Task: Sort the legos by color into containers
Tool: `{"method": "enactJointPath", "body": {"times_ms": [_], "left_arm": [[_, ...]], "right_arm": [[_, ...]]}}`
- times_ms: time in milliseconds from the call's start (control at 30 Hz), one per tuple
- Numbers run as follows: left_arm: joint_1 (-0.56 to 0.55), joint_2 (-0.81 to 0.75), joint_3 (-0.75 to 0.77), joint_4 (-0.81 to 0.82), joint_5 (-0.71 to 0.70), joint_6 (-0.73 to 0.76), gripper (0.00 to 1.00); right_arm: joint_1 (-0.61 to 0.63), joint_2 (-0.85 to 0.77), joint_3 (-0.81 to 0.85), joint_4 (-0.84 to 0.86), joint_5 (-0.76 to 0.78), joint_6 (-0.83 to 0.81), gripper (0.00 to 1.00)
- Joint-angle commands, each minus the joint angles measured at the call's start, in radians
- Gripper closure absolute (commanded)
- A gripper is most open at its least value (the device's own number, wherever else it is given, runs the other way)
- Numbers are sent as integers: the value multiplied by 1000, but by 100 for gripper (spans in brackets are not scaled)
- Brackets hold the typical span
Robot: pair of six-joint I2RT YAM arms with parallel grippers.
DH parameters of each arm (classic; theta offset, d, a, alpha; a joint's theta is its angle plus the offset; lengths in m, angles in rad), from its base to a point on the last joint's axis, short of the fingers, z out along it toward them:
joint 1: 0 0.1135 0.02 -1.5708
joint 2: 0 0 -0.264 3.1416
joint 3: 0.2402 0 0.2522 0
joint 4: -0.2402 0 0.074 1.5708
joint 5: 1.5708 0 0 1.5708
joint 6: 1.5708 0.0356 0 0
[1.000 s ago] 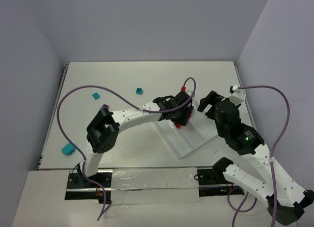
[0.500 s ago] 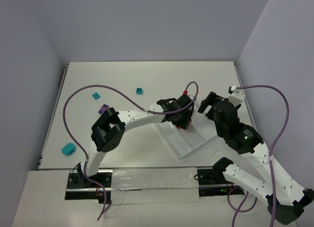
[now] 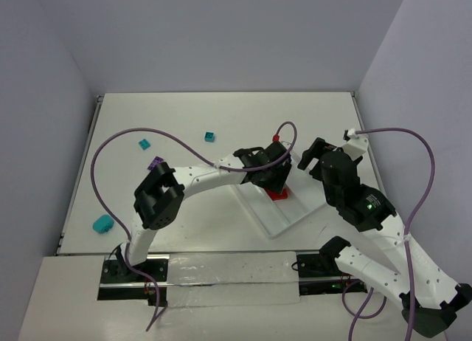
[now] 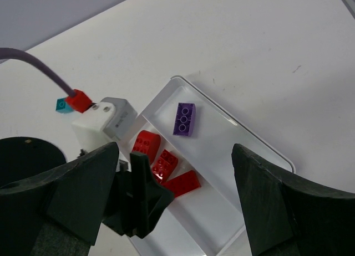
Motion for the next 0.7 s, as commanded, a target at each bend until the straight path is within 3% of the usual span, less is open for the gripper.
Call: {"method": "enactJointPath", "body": {"times_ms": [0,267,433,500,600,667], "left_arm": [[7,-217,-64,-43,-131,-9,38],[255,-582,-409,-51,-162,-71,38],[496,-709,-538,-88,-207,-105,36],[577,-727,-584,-112,-241,-125,32],[681,-722,-626,-96,-254,-164,11],[722,-706,-647,-66,-240,-189,4]], "right_arm": [[-5,-4,48,2,25,-4,10],[-5,48,43,55,-93,-29,9],[-5,123,45,95,-194,-54,9],[-5,132,36,111,-217,-52,9],[-5,134,24,141,-256,-47,8],[-5,139,18,152,-268,-44,8]]}}
